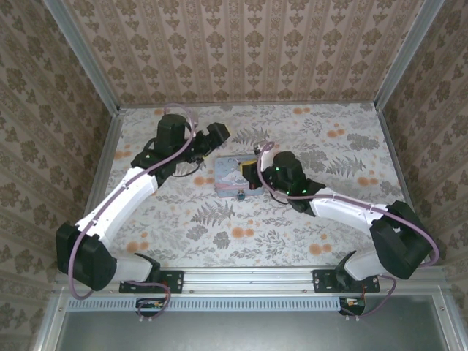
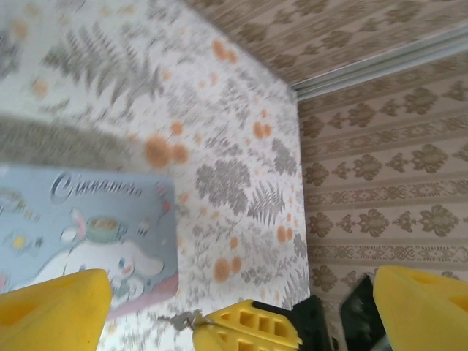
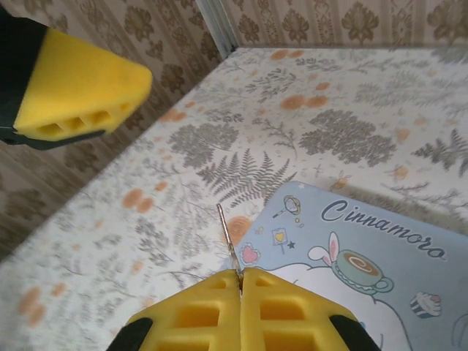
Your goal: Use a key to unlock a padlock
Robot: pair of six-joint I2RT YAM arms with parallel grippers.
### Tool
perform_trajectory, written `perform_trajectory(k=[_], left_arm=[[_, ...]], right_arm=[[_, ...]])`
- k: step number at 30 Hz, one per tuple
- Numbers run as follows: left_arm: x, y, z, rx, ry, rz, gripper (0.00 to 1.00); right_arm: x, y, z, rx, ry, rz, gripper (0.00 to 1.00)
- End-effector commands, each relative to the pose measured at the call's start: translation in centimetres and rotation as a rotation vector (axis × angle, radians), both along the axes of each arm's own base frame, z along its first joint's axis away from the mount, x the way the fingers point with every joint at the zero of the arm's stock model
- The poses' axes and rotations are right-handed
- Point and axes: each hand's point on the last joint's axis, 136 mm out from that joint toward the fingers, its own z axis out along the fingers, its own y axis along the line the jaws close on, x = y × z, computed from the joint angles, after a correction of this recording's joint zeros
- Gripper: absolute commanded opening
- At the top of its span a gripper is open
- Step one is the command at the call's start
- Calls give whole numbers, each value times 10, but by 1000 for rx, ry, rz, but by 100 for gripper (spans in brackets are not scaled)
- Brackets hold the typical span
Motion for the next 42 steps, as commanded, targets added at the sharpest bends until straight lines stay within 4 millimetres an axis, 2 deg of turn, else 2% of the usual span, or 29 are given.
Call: perform_trajectory(k=[1,3,11,15,23,42], left_arm=[[-18,3,-25,-32,208,37,92],[-20,2,-27,-49,234,54,90],[-29,-9,-42,-72,307,100,79],[-29,-18,-52,-73,331,98,78],[-24,-21,-64,-60,344,111,71],[-18,-28,-67,-58,325,93,35]], right_arm=[[8,-12,5,-204,-157,-85,0],[2,-11,21,-219,-222,-91,0],[-10,0,34,-288,-343,-89,0],[-13,3,34,-293,-358,-78,0],[-18,8,32,-292,-364,-56,0],[-20,20,29,-306,-365,-28,0]])
